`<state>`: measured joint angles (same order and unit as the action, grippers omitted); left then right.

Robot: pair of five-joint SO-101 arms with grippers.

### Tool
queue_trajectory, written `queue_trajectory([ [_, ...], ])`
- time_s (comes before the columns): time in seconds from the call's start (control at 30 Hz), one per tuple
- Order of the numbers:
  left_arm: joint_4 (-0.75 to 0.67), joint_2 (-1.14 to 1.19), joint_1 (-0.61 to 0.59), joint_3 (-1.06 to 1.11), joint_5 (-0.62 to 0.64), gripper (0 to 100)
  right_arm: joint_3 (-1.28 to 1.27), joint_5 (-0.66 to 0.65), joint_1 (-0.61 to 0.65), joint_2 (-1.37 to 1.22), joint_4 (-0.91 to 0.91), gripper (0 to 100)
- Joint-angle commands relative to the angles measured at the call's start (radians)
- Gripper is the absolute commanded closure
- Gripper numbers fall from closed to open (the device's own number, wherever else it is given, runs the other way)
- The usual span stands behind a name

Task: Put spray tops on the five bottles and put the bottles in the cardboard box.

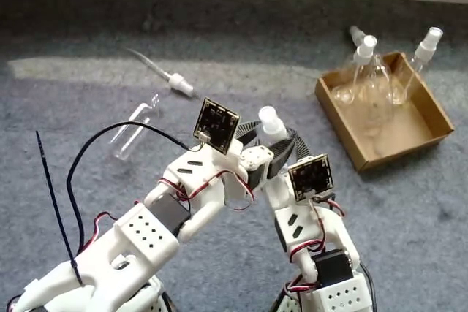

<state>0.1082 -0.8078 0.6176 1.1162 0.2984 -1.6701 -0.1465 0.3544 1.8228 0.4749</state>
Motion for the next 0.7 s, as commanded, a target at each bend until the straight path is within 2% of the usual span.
queue_trajectory([
  [0.0,0.005,-0.013,-0.015,-0.012,-0.005,85,-0.104,0.012,-0.036,0.015,-0.004,91.7],
  [0.43,0.009,-0.015,-0.022,-0.01,-0.006,85,-0.104,0.012,-0.074,0.015,-0.005,91.7],
  [0.67,0.114,-0.111,-0.018,-0.012,-0.008,85,-0.104,0.014,-0.13,0.015,-0.033,91.7],
])
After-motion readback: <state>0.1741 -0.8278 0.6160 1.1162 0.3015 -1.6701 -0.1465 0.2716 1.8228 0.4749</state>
